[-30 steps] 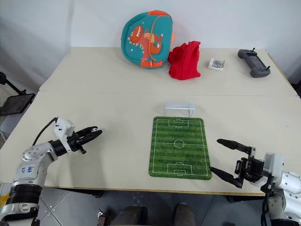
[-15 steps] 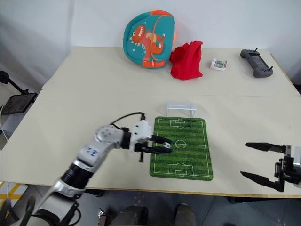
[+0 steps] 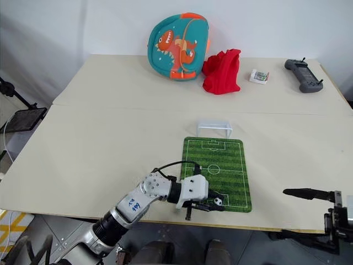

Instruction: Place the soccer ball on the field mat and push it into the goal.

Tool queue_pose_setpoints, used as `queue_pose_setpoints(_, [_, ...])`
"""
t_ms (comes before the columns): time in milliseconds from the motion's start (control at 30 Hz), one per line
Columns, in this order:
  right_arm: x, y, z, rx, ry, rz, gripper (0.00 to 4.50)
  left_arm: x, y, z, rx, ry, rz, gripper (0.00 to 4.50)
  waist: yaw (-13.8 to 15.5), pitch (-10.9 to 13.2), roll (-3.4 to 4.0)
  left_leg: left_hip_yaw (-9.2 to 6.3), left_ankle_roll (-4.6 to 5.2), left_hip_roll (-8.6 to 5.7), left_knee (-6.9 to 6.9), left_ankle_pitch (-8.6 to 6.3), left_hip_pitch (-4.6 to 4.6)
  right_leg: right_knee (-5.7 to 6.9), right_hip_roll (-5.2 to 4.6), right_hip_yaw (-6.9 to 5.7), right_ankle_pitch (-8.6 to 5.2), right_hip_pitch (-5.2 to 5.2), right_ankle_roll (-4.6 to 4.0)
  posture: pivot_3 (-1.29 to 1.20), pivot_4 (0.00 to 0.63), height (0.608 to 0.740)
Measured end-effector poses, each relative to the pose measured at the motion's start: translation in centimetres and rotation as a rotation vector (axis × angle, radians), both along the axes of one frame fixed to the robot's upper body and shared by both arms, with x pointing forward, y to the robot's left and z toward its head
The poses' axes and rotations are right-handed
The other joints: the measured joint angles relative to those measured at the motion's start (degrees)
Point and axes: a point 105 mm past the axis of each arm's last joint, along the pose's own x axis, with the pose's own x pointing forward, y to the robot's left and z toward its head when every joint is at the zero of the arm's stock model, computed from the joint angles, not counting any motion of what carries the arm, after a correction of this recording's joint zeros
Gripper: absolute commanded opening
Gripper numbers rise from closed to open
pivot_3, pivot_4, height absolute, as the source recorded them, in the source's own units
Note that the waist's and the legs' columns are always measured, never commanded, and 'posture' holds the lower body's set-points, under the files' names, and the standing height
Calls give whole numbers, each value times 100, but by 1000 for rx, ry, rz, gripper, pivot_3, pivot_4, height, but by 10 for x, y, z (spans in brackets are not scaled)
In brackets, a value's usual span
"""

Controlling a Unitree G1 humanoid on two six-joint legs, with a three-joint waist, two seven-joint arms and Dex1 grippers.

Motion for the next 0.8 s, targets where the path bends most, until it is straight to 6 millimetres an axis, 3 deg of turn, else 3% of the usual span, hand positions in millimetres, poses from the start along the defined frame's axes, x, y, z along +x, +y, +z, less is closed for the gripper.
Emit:
queue_pose_setpoints(633, [7,15,-6,56,-9,16,4500,10,4,-3,53,-60,78,867,111,-1,2,-3,0,-1,-2,0,1,-1,-1,-3,1,1,1,0,150,740])
queue_pose_setpoints(667, [7,15,-7,57,-8,16,4500,10,4,-4,54,-57,79,1571,111,-1,2,-3,0,-1,-2,0,1,-1,0,-3,1,1,1,0,150,740])
queue_pose_setpoints(800, [7,15,-7,65,-5,12,4500,10,3,-4,51,-54,78,2510,110,-1,2,-3,0,0,-1,0,1,0,0,-3,1,1,1,0,150,740])
